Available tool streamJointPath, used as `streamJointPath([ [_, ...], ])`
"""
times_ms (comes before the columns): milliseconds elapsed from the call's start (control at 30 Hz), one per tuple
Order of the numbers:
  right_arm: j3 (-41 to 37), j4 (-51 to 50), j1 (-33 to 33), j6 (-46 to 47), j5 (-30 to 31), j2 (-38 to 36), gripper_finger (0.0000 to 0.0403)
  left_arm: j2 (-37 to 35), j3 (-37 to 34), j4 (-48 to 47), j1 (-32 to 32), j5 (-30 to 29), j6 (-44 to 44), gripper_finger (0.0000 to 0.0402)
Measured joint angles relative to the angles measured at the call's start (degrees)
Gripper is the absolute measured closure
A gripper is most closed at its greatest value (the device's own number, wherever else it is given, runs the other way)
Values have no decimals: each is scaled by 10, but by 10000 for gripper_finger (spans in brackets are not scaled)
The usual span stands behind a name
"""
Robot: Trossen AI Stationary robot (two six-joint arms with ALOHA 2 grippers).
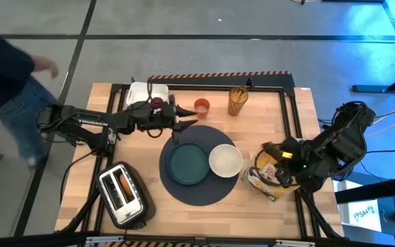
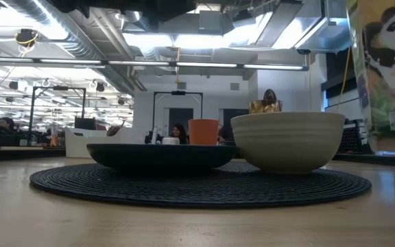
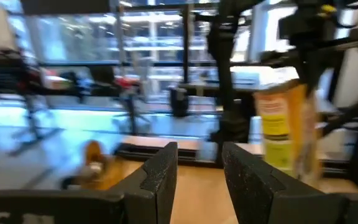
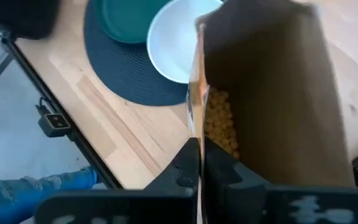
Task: Arrange a breakfast setting
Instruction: Pour the cereal into the white bowl
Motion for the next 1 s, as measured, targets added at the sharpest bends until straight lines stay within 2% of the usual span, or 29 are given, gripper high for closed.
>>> streamJointPath([
  [100, 9, 0, 0, -28, 13, -8, 403, 40, 0, 14, -10, 44, -42, 278],
  [233, 10, 0, 0, -50, 8, -14, 403, 105, 0, 92, -39, 58, -68, 278],
  [400, 10, 0, 0, -71, 0, -7, 403, 174, 35, 124, -71, 48, -61, 278],
  [567, 10, 1, 0, -100, -31, 16, 403, 237, 103, 125, -83, 45, -1, 278],
  [700, 10, 1, 0, -119, -61, 36, 403, 287, 175, 104, -83, 60, 10, 278],
  [833, 9, 2, 0, -125, -77, 50, 403, 321, 238, 18, -79, 113, -25, 271],
  [900, 9, 2, 0, -125, -79, 54, 403, 328, 254, -22, -76, 129, -36, 255],
  [1000, 9, 2, 0, -125, -79, 58, 403, 334, 268, -25, -71, 132, -36, 217],
])
